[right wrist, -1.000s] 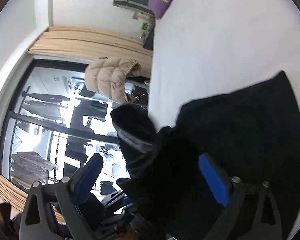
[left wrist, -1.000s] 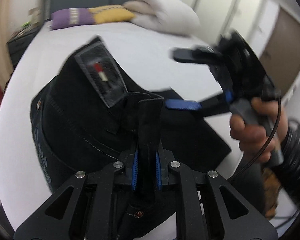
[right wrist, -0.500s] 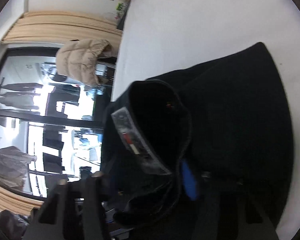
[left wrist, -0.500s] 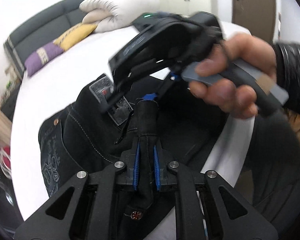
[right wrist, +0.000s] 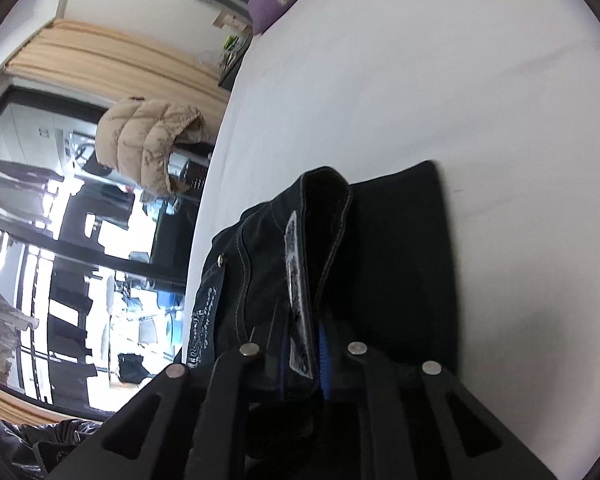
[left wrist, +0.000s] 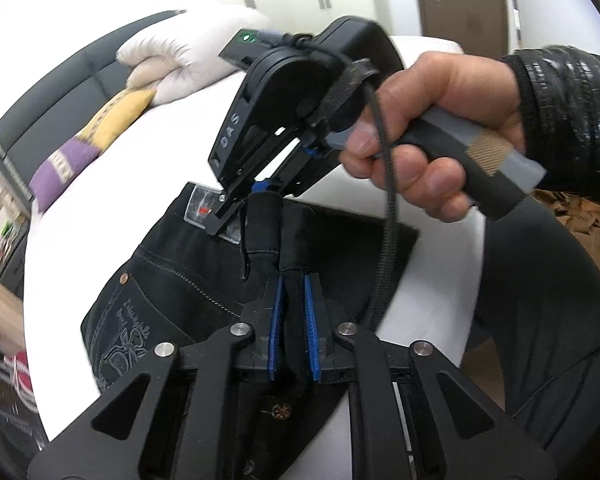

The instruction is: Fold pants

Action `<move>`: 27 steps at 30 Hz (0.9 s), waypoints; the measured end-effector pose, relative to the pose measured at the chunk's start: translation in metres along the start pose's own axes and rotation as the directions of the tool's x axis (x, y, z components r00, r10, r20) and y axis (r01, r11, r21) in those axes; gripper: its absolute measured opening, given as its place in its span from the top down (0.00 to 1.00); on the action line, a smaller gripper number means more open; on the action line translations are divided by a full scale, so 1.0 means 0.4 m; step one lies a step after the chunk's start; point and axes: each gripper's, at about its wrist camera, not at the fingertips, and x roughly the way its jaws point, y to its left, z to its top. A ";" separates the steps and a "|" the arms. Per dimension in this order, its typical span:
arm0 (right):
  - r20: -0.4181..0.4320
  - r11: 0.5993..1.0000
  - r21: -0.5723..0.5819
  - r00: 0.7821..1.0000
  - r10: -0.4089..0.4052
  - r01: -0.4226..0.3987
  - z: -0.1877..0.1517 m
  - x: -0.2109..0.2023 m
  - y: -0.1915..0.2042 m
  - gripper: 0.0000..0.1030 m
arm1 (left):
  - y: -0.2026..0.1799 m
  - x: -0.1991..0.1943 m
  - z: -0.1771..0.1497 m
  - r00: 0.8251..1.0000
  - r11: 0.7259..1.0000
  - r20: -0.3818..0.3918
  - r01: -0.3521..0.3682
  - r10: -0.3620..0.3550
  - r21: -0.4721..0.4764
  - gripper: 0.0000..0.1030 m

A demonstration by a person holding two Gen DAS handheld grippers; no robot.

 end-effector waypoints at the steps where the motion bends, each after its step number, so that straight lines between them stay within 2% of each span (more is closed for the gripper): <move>1: 0.009 1.000 0.009 1.000 0.004 -0.004 0.001 -0.006 -0.009 0.88 | -0.010 0.006 0.005 1.000 1.000 0.000 0.008 -0.008 0.014 0.92; 9: 0.059 0.999 0.032 0.998 0.015 -0.017 -0.033 -0.049 -0.050 0.89 | -0.009 0.052 0.017 0.998 0.998 -0.011 0.055 -0.055 0.012 0.93; 18: 0.153 0.997 0.079 0.988 -0.001 -0.012 -0.048 -0.124 -0.079 0.89 | -0.001 0.031 0.016 0.996 0.996 0.026 0.085 -0.085 0.013 0.93; 20: 0.148 0.996 0.085 0.989 0.008 -0.021 -0.052 -0.130 -0.079 0.89 | 0.001 0.030 0.018 0.995 0.996 0.031 0.091 -0.091 0.010 0.93; 24: 0.073 0.991 0.134 0.997 0.011 -0.021 -0.061 -0.078 -0.101 0.88 | 0.011 0.039 -0.002 0.992 0.993 0.017 0.121 -0.121 -0.008 0.93; 27: 0.065 0.981 0.181 0.996 0.063 -0.074 -0.074 -0.042 -0.120 0.86 | 0.028 0.048 -0.018 0.988 0.987 0.001 0.154 -0.154 -0.042 0.93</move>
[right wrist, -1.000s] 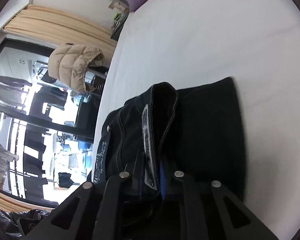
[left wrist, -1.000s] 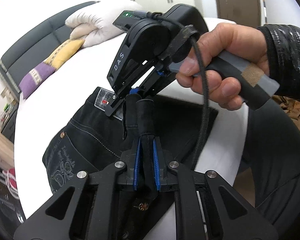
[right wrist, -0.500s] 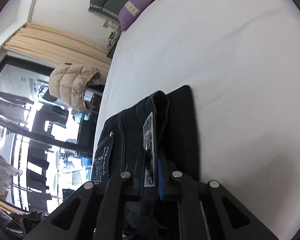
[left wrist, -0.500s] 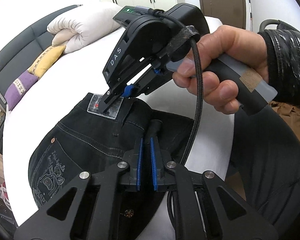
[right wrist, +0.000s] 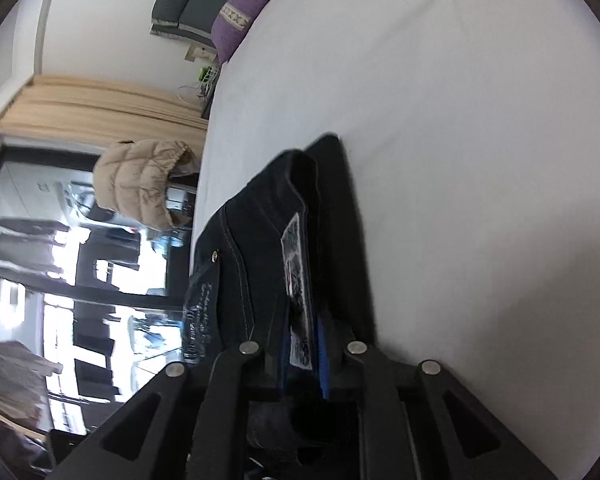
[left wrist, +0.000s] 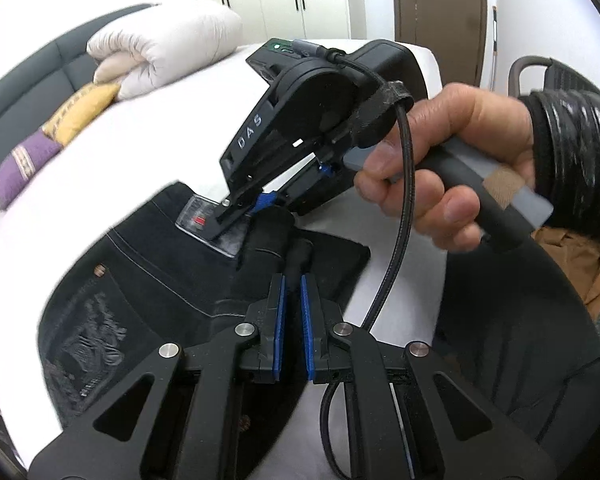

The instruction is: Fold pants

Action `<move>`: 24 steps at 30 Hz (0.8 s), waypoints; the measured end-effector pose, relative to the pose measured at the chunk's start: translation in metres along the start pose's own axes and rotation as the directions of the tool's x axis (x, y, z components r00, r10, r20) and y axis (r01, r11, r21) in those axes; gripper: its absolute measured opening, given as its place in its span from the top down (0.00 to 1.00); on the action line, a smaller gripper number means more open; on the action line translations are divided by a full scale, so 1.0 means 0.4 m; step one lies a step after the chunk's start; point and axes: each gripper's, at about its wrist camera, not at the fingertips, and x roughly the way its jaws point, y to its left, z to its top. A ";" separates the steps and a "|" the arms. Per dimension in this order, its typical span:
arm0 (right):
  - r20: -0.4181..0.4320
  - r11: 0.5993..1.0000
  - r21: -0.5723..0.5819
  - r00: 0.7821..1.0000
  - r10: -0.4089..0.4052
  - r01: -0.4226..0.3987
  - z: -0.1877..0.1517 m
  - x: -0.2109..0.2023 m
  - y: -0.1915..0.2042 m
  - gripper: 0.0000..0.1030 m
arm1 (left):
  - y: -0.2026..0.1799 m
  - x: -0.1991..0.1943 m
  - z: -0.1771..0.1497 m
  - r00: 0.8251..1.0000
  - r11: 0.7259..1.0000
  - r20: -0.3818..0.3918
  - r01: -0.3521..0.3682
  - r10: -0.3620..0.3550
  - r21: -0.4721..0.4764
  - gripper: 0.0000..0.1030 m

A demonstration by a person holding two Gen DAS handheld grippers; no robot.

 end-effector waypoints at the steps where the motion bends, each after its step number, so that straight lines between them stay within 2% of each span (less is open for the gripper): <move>1: 0.004 1.000 0.003 1.000 0.006 -0.006 -0.005 0.002 0.001 0.86 | 0.006 0.001 -0.005 1.000 1.000 -0.002 0.010 -0.011 -0.008 0.93; 4: 0.005 1.000 0.009 1.000 0.007 -0.007 -0.015 -0.002 0.007 0.85 | 0.022 -0.002 -0.010 0.999 0.999 0.003 0.033 -0.033 -0.026 0.93; 9: 0.047 0.998 -0.016 0.997 -0.053 0.054 -0.033 -0.025 0.030 0.85 | 0.040 -0.022 -0.010 0.998 0.998 0.038 0.051 -0.050 -0.026 0.93; 12: 0.056 0.999 0.004 0.997 -0.047 0.046 -0.035 -0.032 0.016 0.82 | 0.077 -0.043 -0.003 0.996 0.996 0.057 0.070 -0.067 -0.047 0.93; 14: 0.071 0.999 0.030 0.997 -0.024 0.022 -0.036 -0.050 0.007 0.69 | 0.095 -0.078 -0.004 0.994 0.995 0.091 0.072 -0.066 -0.068 0.93; 16: 0.077 0.999 0.036 0.997 -0.002 0.000 -0.039 -0.074 0.010 0.55 | 0.120 -0.124 -0.010 0.989 0.990 0.134 0.078 -0.062 -0.120 0.93; 17: 0.074 0.999 0.031 0.997 0.012 -0.014 -0.041 -0.082 0.014 0.52 | 0.140 -0.136 -0.014 0.988 0.986 0.146 0.080 -0.058 -0.149 0.93; 21: 0.023 0.998 0.049 0.999 0.031 -0.032 -0.046 -0.076 0.013 0.51 | 0.235 -0.174 -0.034 0.985 0.955 0.174 0.067 -0.016 -0.290 0.93; 24: -0.007 0.996 0.078 1.000 0.030 -0.029 -0.044 -0.058 0.001 0.51 | 0.310 -0.168 -0.047 0.990 0.931 0.142 0.031 0.022 -0.364 0.93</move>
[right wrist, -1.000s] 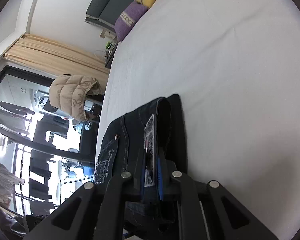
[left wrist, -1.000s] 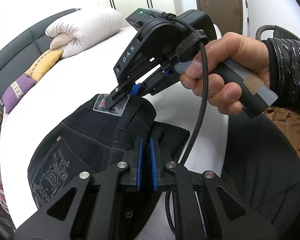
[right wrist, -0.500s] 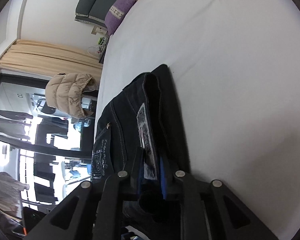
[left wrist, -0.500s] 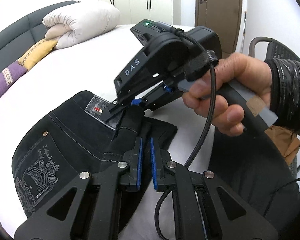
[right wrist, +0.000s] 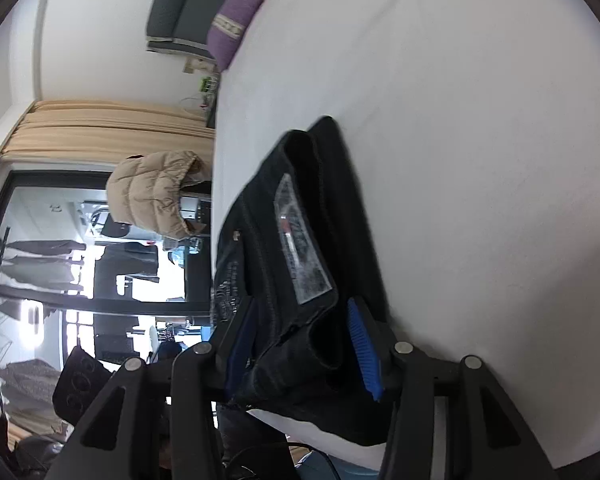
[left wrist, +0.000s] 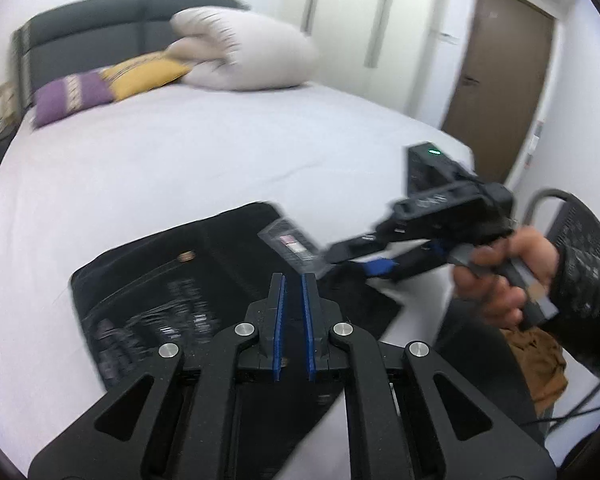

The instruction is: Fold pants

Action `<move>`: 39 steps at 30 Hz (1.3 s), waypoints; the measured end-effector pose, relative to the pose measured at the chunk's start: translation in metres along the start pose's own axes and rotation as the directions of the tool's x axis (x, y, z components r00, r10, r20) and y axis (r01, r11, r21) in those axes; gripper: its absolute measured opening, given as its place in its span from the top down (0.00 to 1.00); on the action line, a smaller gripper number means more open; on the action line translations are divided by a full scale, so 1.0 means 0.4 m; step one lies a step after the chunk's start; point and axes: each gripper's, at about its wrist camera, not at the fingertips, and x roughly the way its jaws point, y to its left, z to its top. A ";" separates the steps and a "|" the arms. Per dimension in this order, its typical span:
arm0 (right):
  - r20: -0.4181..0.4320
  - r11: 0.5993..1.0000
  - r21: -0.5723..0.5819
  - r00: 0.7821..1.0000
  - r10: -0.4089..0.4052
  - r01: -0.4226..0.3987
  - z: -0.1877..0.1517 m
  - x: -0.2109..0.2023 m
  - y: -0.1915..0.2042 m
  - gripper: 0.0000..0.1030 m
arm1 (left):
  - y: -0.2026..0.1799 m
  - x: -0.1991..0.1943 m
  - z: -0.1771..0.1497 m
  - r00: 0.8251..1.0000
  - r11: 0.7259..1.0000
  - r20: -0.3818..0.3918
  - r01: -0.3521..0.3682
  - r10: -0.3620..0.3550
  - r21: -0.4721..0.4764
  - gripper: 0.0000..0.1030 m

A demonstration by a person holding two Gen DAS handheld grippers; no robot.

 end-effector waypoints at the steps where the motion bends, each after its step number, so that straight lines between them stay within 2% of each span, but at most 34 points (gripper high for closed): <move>1: -0.008 1.000 0.009 1.000 -0.008 0.008 0.003 0.004 -0.002 0.52 | 0.021 0.001 0.000 1.000 1.000 -0.006 -0.014 0.014 -0.017 0.93; 4: -0.042 0.999 0.031 0.999 -0.013 0.014 0.014 0.013 -0.002 0.51 | 0.078 0.013 -0.016 0.997 0.995 -0.047 -0.065 0.062 -0.075 0.93; 10: -0.117 1.000 0.005 0.993 -0.018 0.018 0.034 0.069 0.027 0.50 | 0.162 0.071 -0.087 0.988 0.978 -0.140 -0.095 0.070 -0.185 0.93; 12: -0.142 0.999 -0.020 0.989 -0.027 0.024 0.038 0.098 0.045 0.55 | 0.166 0.084 -0.100 0.986 0.978 -0.152 -0.098 0.071 -0.182 0.93; 13: -0.143 0.999 -0.034 0.989 -0.041 0.036 0.041 0.109 0.052 0.66 | 0.161 0.092 -0.106 0.985 0.979 -0.154 -0.100 0.073 -0.177 0.93; 14: -0.140 0.997 -0.043 0.988 -0.064 0.059 0.046 0.118 0.057 0.75 | 0.162 0.093 -0.108 0.986 0.980 -0.152 -0.101 0.075 -0.174 0.93; 16: -0.110 0.996 -0.053 0.991 -0.071 0.066 0.047 0.113 0.060 0.78 | 0.162 0.095 -0.109 0.986 0.980 -0.150 -0.101 0.076 -0.172 0.93; 20: -0.018 0.991 -0.101 0.996 -0.085 0.083 0.031 0.073 0.084 0.80 | 0.157 0.091 -0.095 0.986 0.981 -0.143 -0.109 0.087 -0.159 0.93; 25: 0.080 0.995 -0.052 0.993 -0.084 0.088 0.015 0.016 0.053 0.81 | 0.152 0.118 -0.085 0.981 0.985 -0.174 -0.105 0.081 -0.133 0.93; 28: 0.056 0.999 -0.002 0.997 -0.047 0.047 -0.008 0.022 0.017 0.81 | 0.149 0.148 -0.101 0.977 0.987 -0.190 -0.118 0.096 -0.108 0.93; 32: 0.026 0.997 0.070 0.999 0.021 -0.023 -0.031 0.042 -0.021 0.79 | 0.167 0.153 -0.125 0.978 0.986 -0.189 -0.113 0.089 -0.122 0.93; 36: 0.018 0.998 0.063 1.000 0.005 -0.006 -0.032 0.047 -0.005 0.79 | 0.165 0.152 -0.133 0.978 0.989 -0.182 -0.120 0.103 -0.087 0.93; 39: 0.017 0.996 0.082 1.000 0.017 -0.019 -0.026 0.053 -0.032 0.81 | 0.150 0.151 -0.148 0.980 0.991 -0.168 -0.121 0.109 -0.062 0.93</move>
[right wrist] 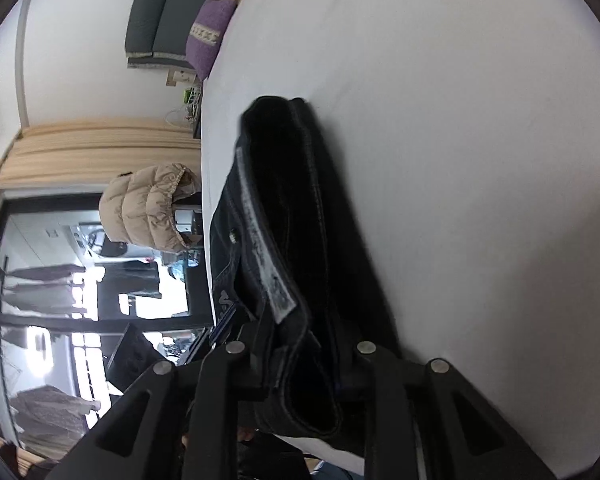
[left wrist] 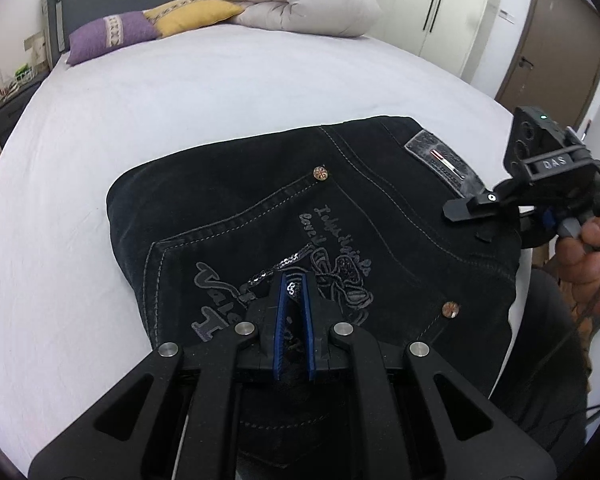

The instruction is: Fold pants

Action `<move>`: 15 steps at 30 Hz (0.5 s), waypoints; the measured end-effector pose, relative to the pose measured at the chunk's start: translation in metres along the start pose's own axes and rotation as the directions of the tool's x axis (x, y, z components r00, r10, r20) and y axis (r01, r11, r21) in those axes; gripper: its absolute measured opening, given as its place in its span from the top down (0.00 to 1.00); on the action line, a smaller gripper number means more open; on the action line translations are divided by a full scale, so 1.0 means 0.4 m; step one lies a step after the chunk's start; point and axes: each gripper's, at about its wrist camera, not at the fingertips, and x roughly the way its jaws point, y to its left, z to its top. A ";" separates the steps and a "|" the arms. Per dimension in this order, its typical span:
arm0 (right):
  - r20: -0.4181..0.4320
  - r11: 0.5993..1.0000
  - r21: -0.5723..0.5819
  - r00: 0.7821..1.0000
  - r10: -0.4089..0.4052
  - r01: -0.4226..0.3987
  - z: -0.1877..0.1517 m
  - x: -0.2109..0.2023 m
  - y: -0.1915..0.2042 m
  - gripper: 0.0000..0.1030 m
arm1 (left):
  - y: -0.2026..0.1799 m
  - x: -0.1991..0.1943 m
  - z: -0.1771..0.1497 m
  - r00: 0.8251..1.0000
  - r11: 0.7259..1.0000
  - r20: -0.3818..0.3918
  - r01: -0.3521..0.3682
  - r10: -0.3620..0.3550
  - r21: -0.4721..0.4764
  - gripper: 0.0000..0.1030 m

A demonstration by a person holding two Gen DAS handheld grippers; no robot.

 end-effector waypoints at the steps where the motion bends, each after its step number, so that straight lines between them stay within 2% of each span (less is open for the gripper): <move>1: -0.003 1.000 -0.017 1.000 -0.009 0.009 -0.003 -0.002 0.004 0.78 | -0.001 -0.002 -0.005 1.000 1.000 0.002 0.000 0.000 0.002 0.93; 3: 0.008 0.998 -0.051 0.999 -0.046 0.046 -0.015 -0.025 0.027 0.70 | 0.007 -0.021 0.002 1.000 1.000 0.007 -0.017 0.017 -0.001 0.93; 5: 0.060 0.993 -0.063 0.993 -0.101 0.104 -0.021 -0.074 0.045 0.56 | 0.007 -0.054 0.011 0.999 0.999 0.027 -0.045 0.046 -0.011 0.93; 7: 0.158 0.987 -0.068 0.978 -0.133 0.146 -0.026 -0.141 0.062 0.55 | 0.004 -0.079 0.027 0.997 0.999 0.063 -0.040 0.041 -0.023 0.93; 9: 0.192 0.983 -0.123 0.975 -0.115 0.140 -0.026 -0.170 0.099 0.55 | -0.002 -0.081 0.059 0.996 0.999 0.083 -0.024 0.026 -0.025 0.93; 12: 0.113 0.975 -0.207 0.992 -0.064 0.086 -0.017 -0.114 0.154 0.57 | -0.017 -0.054 0.111 0.996 0.999 0.079 -0.046 0.045 0.004 0.93; 13: 0.083 0.971 -0.228 0.995 -0.058 0.076 -0.015 -0.084 0.164 0.62 | -0.015 -0.038 0.122 0.995 0.998 0.070 -0.066 0.064 0.014 0.93; 15: 0.037 0.971 -0.219 0.995 -0.088 0.094 -0.013 -0.022 0.155 0.63 | 0.015 0.029 0.125 0.996 0.996 -0.008 -0.087 0.087 -0.010 0.93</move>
